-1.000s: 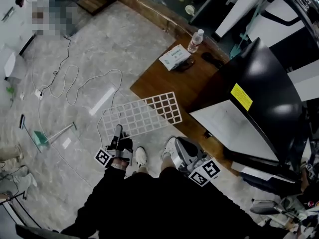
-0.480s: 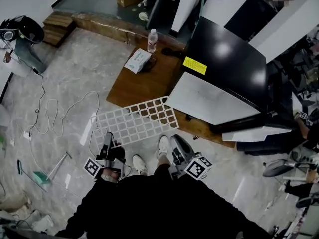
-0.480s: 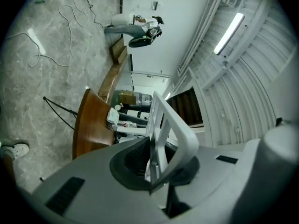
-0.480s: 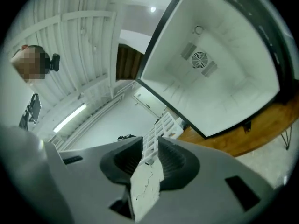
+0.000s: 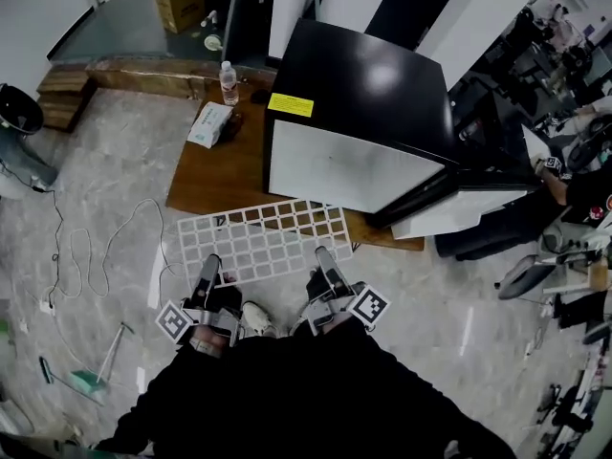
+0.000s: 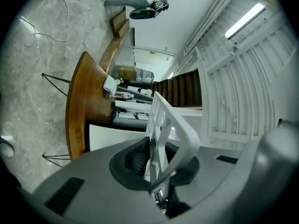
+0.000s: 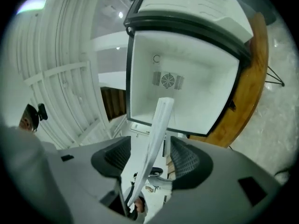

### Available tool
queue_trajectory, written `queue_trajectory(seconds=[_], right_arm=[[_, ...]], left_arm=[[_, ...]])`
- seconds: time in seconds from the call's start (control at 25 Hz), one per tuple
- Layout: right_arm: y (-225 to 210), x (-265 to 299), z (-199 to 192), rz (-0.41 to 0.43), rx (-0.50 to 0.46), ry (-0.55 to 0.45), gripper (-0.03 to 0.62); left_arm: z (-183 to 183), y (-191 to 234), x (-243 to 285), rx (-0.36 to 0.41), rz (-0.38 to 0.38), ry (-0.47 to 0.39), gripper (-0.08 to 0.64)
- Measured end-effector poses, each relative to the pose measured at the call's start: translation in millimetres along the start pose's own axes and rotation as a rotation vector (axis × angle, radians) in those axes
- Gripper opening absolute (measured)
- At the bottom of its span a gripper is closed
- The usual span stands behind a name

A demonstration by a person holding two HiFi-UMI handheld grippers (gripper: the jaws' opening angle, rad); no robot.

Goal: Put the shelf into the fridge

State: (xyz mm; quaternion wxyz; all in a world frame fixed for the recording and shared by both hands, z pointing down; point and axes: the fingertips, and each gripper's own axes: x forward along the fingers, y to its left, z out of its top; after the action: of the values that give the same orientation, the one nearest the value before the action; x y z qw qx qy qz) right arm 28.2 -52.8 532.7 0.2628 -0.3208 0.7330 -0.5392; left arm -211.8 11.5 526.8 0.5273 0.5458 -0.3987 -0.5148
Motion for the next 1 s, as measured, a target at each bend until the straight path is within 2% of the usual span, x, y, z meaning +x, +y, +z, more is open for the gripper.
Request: queue_trajectory(seconds=[0.08,0.24,0.28,0.32,0.36,0.56,0.72,1.0], right_arm=[[-1.3,-4.1,13.4,0.001,0.032,-0.045,0.238],[-11.8,-34.6,78.3,0.001,0.068,-0.121,0.176],[-15.3,-44.2,93.4,-0.004,0.072,-0.137,0.146],[-18.1,-53.3,106.4,-0.005,0.078,-0.153,0.08],[-19.9,-61.3,117.4,-0.003,0.085,-0.169,0.043],[-26.6,-84.8,159.1,0.004,0.136,-0.237,0.038],[-33.2,-92.9,189.9,-0.002,0.142,-0.251,0.038],[-28.3,-77.2,208.4,-0.006,0.128,-0.292,0.037]], left_arm=[[-14.6,-3.0,10.1,-0.015,-0.004,0.029,0.037],[-81.5,-5.7,43.8,-0.006,-0.01,0.097,0.037],[-98.9,-5.5,49.9,-0.002,-0.01,0.111,0.037],[-113.9,-4.7,54.6,0.005,-0.01,0.122,0.037],[-126.0,-3.2,58.7,0.011,-0.009,0.13,0.038],[-163.2,-1.0,89.7,0.059,-0.011,0.157,0.037],[-185.8,-7.3,121.3,0.089,-0.015,0.165,0.037],[-180.0,-4.5,158.0,0.106,0.004,0.223,0.034]])
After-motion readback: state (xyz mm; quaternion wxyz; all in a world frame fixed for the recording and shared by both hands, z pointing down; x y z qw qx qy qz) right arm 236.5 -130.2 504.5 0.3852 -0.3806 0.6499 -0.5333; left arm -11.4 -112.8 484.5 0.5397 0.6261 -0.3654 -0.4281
